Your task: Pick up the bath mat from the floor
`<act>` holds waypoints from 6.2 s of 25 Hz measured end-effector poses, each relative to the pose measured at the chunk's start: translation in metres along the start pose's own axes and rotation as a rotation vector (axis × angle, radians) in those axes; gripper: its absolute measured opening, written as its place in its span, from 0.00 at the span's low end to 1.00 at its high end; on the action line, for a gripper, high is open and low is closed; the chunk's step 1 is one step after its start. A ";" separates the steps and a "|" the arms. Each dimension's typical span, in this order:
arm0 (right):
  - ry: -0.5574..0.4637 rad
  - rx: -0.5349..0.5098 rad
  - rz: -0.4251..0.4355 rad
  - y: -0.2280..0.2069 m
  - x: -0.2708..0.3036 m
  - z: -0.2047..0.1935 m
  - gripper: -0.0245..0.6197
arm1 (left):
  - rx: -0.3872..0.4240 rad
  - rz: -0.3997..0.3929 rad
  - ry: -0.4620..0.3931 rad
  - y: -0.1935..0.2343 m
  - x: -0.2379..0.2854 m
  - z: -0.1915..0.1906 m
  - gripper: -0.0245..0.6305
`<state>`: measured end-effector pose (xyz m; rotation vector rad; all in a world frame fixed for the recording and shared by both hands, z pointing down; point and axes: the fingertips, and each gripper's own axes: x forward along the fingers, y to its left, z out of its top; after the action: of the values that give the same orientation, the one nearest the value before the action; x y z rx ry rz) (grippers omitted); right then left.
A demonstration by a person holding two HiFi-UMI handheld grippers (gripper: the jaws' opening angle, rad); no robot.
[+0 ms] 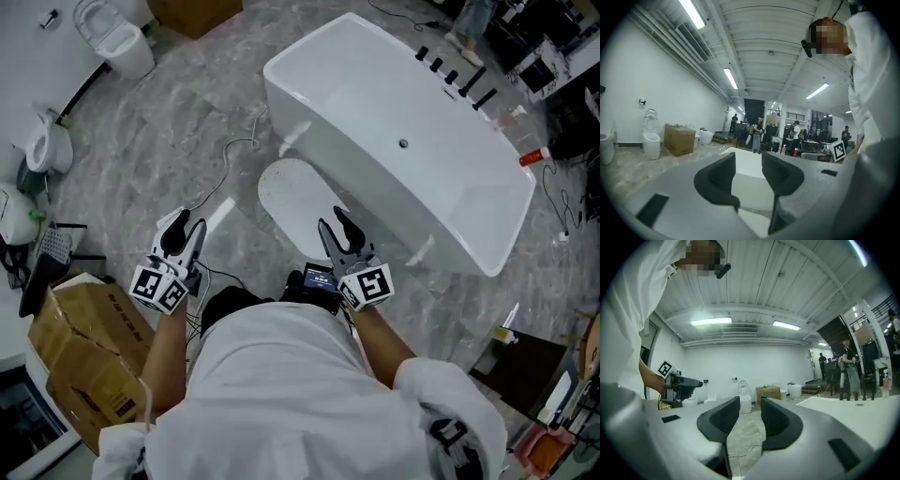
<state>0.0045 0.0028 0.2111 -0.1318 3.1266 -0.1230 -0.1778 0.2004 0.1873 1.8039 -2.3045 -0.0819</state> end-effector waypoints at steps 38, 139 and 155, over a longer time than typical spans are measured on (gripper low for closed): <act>0.480 0.863 -1.046 -0.176 -0.075 -0.456 0.44 | -0.004 -0.652 0.916 0.236 0.492 -0.404 0.32; 0.154 0.491 -0.980 -0.176 -0.011 -0.136 0.12 | 0.110 -0.832 0.597 0.092 0.407 -0.131 0.08; -0.141 -0.033 -0.825 -0.061 -0.061 0.214 0.11 | 0.253 -0.842 0.063 -0.005 0.242 0.223 0.08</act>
<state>0.0735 -0.0690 0.0026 -1.3375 2.7166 -0.0573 -0.2723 -0.0538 0.0012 2.7279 -1.4091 0.1409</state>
